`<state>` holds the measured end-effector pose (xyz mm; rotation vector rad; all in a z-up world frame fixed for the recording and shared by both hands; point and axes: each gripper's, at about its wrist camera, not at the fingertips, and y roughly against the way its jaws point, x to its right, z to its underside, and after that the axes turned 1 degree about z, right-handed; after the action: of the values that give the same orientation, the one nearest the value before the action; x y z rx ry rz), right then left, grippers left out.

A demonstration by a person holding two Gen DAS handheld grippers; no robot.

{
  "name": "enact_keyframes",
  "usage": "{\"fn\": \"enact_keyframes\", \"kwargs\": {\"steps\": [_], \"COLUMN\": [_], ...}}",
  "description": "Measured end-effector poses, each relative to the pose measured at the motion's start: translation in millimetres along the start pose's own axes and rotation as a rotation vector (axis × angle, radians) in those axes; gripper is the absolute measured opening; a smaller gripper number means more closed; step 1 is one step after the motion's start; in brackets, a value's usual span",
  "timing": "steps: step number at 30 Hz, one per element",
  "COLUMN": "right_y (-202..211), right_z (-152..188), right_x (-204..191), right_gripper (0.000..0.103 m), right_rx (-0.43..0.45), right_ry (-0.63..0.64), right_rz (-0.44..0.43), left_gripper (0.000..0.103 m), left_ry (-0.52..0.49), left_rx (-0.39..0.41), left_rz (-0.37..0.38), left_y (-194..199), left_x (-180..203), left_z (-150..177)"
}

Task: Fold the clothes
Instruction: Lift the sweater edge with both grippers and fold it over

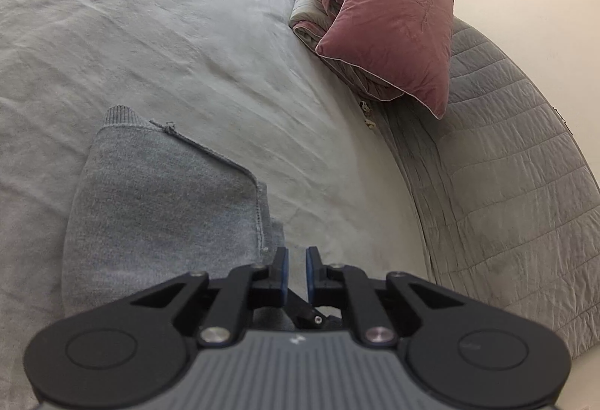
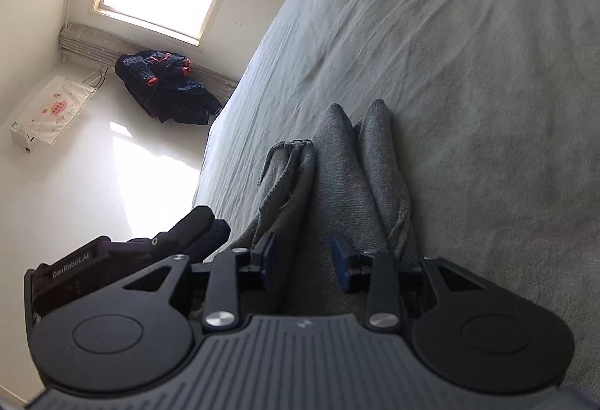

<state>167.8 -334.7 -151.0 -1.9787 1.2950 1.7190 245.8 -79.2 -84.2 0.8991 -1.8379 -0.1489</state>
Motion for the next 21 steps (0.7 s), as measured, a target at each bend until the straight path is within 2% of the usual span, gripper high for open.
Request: {"fn": "enact_keyframes", "kwargs": {"steps": [3,8,12,15,17,19,20,21], "right_y": [12,11,-3,-15,-23,-30,-33,-35], "right_z": [-1,-6,-8,-13,-15,-18,-19,-21], "right_x": [3,-5,-19,-27,-34,-42,-47,-50], "right_gripper": [0.056,0.057,0.061,0.062,0.062,0.047,0.029,0.026], "right_rx": [0.012,0.011,-0.023,-0.035,-0.028,-0.017,-0.011,-0.004], "right_ry": [-0.069,-0.116,-0.082,-0.040,0.005,0.065,0.097,0.125], "right_rz": [-0.047,-0.108,-0.078,-0.042,-0.041,-0.027,-0.017,-0.011], "left_gripper": [0.009,0.009,0.009,0.009,0.009,0.012,0.013,0.014], "left_ry": [-0.027,-0.073,-0.119,-0.168,-0.184,-0.198,-0.200,-0.202], "left_rx": [0.031,0.075,0.087,0.097,0.104,0.110,0.119,0.129], "left_rz": [0.001,-0.059,-0.154,-0.196,-0.192,-0.183,-0.174,-0.163], "left_y": [15,38,45,48,48,48,49,50], "left_x": [1,-13,-34,-46,-49,-51,-52,-51], "left_z": [-1,2,13,24,28,31,31,30]}}
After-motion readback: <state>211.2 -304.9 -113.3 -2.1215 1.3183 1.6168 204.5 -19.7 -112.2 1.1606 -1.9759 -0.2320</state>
